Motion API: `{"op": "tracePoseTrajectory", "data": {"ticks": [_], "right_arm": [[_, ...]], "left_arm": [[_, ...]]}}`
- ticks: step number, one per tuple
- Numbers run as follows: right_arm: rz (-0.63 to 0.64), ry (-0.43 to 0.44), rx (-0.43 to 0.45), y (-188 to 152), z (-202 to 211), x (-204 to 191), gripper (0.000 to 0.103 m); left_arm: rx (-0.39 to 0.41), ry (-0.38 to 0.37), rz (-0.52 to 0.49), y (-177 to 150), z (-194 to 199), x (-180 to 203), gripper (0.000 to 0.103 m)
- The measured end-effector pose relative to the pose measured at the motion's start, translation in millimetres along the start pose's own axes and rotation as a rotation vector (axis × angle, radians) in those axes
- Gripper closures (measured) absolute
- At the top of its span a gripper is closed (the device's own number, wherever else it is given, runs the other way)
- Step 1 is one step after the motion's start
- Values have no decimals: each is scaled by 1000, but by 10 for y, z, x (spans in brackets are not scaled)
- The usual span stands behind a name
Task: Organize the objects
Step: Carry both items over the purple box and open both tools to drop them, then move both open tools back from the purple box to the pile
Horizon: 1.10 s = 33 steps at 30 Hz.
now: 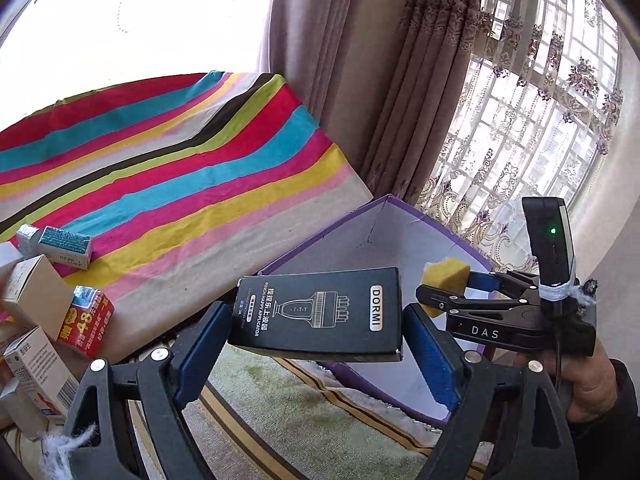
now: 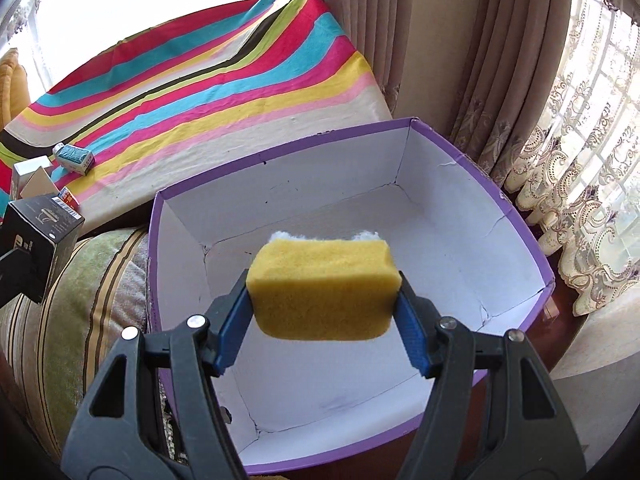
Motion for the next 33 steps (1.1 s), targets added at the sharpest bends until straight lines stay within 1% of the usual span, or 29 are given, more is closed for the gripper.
{"op": "tracePoseTrajectory", "data": {"ticks": [7,9,10,14,16,18,20,21,23,24,25,26,27,30,31,33], "right_arm": [[-52,-45,40,-45,124,247,33],[-67,-73,46,-48,150,302,30],[-74,-76,51,-45,160,331,27],[-98,-88,69,-47,192,392,22],[-115,-96,82,-46,198,414,22],[-132,-141,85,-45,210,427,19],[-134,-148,91,-40,221,423,18],[-131,-158,93,-30,226,427,18],[-98,-217,93,-4,243,387,17],[-82,-237,98,6,253,361,16],[-74,-247,108,10,269,342,13],[-74,-248,114,14,278,325,7],[-78,-245,119,14,298,303,6],[-67,-185,127,13,300,225,5],[-68,-162,130,9,302,198,5],[-65,-99,131,2,303,138,5]], "left_arm": [[-40,-32,-55,88,-251,278,13],[-58,-41,-53,99,-304,308,13],[-66,-43,-51,100,-324,318,13],[-71,-32,-48,83,-330,309,9],[-59,-11,-35,92,-305,258,7],[-38,15,-12,105,-254,182,5],[-12,38,18,120,-193,100,3],[0,46,33,123,-160,56,3],[24,55,56,116,-99,-33,3],[34,71,68,115,-72,-80,3],[44,78,77,105,-46,-119,3],[58,73,86,90,-5,-161,3],[74,69,96,77,39,-199,3],[110,87,119,36,167,-294,3],[107,105,120,19,195,-323,3],[105,114,117,-28,264,-371,3]]}}
Point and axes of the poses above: each gripper's, at about its wrist camera, not at the fingertips, and z roughly against the way its jaws point, x to its right, y to its top, the point moved 1 cm from there along -z, roughly the way its jaws point, and after that the axes turned 9 degrees about z, right-handed, at the moved point
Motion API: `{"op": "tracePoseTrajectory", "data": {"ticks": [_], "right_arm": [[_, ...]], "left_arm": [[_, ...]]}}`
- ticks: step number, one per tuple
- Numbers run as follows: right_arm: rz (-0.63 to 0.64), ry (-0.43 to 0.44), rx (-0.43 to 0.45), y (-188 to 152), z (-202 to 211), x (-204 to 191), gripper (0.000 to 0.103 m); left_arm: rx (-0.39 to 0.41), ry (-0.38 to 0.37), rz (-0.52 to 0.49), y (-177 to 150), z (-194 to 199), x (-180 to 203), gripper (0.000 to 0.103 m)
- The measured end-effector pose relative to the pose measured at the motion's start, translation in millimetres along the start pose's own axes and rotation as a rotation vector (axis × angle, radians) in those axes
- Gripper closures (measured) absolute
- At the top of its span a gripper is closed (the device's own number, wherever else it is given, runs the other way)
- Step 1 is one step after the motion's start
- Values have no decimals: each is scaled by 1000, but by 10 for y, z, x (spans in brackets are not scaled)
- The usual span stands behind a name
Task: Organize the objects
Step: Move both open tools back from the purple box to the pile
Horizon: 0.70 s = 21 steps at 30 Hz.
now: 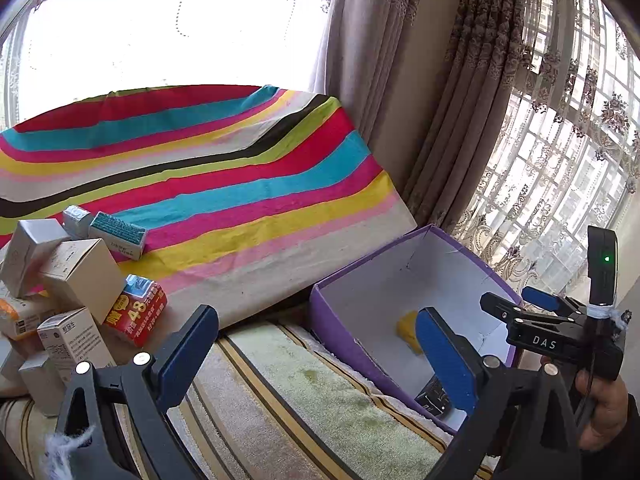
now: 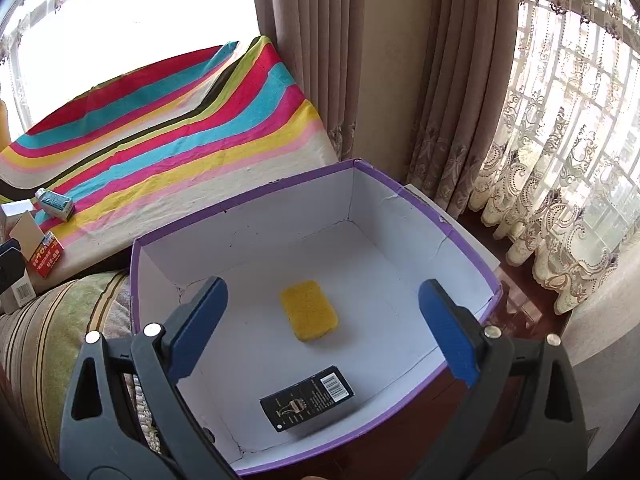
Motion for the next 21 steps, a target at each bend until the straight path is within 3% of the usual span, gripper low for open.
{"op": "tracePoseTrajectory", "data": {"ticks": [4,10,21], "right_arm": [[10,95,5,-22,18,-169,5],[52,157,-9,-23,46,-464,5],[104,284,-25,8,82,-901,5]], "left_arm": [[-7,38,24,-108,130,-171,3],[-5,66,105,-235,356,-515,3],[70,154,340,-457,880,-1360,7]]}}
Point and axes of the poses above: each gripper's, at about its wrist camera, not at the fingertips, and z roughly against the way its jaws point, x to its right, y to its top, the point moved 1 cm from there along -z, roughly the way its jaws point, and after that the axes turned 9 degrees about z, right-handed, at the moved point
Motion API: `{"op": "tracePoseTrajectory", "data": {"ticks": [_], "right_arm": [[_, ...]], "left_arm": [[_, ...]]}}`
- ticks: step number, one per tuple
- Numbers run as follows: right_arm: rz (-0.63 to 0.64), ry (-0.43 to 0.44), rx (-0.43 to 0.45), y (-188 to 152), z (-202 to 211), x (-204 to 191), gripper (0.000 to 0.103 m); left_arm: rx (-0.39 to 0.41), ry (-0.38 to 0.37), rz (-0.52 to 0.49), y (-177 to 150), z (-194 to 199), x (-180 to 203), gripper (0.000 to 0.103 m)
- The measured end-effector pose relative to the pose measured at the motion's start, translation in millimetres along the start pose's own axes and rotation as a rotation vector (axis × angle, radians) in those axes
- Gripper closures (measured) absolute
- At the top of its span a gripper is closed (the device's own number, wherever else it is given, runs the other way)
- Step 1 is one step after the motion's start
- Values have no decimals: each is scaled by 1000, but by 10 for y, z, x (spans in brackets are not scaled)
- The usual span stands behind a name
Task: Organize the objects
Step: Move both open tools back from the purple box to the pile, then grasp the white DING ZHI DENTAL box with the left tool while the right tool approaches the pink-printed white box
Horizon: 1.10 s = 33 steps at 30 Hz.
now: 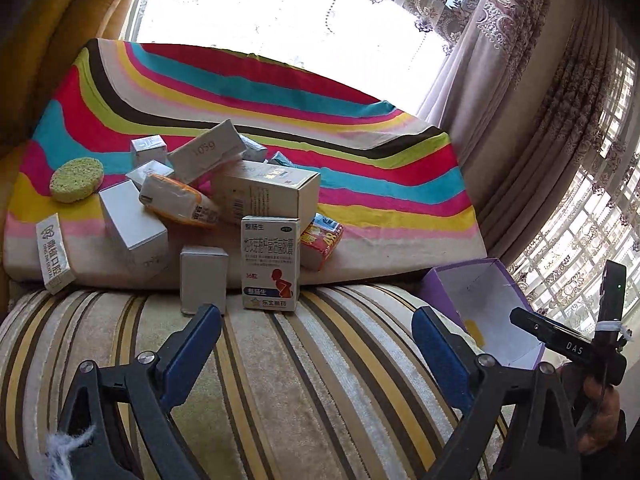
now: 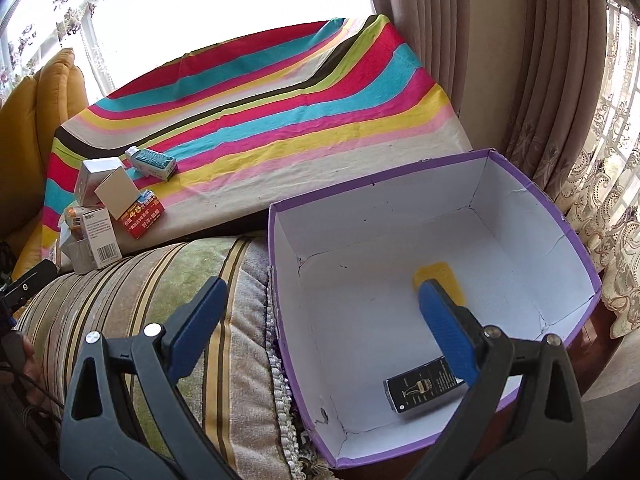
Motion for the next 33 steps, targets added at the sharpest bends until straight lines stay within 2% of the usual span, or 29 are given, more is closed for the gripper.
{"op": "tracePoseTrajectory", "data": {"ticks": [8,16,19,28,33], "right_arm": [[50,57,5,111,-30,-308,5],[121,92,12,272,-65,-698,5],[152,92,15,367,-88,-864,5],[256,115,58,722,-118,-1434,5],[340,112,76,933,-185,-1827,5]], "left_arm": [[70,121,154,85,331,-724,16],[98,248,301,276,432,-1274,26],[93,293,331,367,381,-1391,29],[22,451,389,646,-5,-1622,30],[-7,535,366,737,-177,-1659,30]]}}
Point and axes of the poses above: each gripper's, at about its wrist camera, not at the fingertips, and z roughly against the way its jaws point, x to its right, y to its top, the point moved 1 cm from there along -z, roughly the way its jaws point, and after that the axes turned 9 degrees about z, right-handed, at the moved point
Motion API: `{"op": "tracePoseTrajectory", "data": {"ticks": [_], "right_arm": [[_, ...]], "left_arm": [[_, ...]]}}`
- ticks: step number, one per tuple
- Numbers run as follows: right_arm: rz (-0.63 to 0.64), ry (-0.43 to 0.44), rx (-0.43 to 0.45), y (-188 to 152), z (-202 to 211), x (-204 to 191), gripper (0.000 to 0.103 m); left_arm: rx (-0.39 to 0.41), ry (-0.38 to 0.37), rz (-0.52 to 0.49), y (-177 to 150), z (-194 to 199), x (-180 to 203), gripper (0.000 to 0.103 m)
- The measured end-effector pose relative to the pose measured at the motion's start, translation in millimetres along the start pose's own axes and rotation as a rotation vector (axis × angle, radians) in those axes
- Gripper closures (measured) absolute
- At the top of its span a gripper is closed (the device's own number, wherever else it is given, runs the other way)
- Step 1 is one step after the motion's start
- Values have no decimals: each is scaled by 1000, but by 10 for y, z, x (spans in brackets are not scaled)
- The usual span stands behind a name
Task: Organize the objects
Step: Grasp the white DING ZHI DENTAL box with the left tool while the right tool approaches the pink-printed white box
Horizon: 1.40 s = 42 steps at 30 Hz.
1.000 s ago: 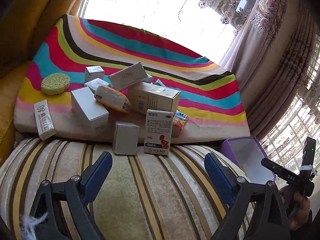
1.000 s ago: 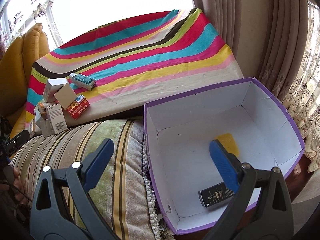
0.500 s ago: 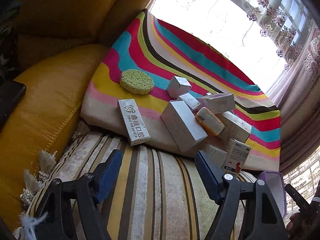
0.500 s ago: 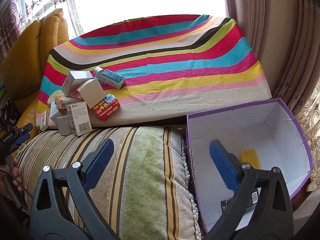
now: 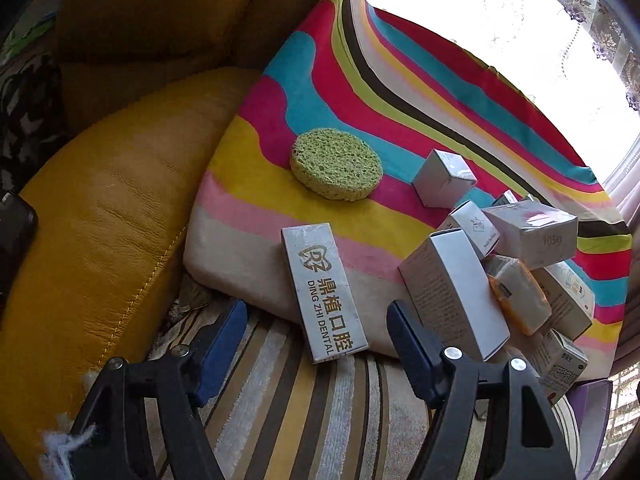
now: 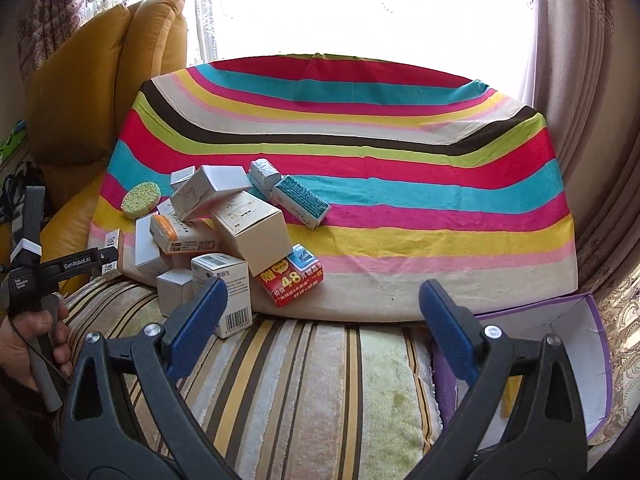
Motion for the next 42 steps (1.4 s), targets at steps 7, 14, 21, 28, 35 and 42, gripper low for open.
{"op": "tracePoseTrajectory", "data": {"ticks": [7,14,21,28,35,42], "right_arm": [[127,-21,-1,372,-243,-454,5],[263,-52,-4,647,-474,-903,5],[363,-72,-43,829,-776,-1257,5],[413,-98,-92,927,-1041,-1458,5],[436,-115,-143,946,-1303,-1524,5],[435,-118,-169,967,-1427,-1499,9]], "left_arm": [[-17,88,-60,-14,-160,109,43],[17,116,-54,-41,-119,54,55],[37,96,3,-55,-62,-78,70],[38,27,55,-47,-31,-186,71],[56,-10,69,-74,30,-195,71],[68,-32,80,-139,139,-291,71]]}}
Point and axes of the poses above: each gripper's, at about its wrist camera, not at the fingertips, and z roughly against the way its jaws point, x to its right, y to its top, the point moved 1 cm from there along -z, roughly the way its jaws point, and after that the axes turned 9 degrees about z, right-handed, at the moved point
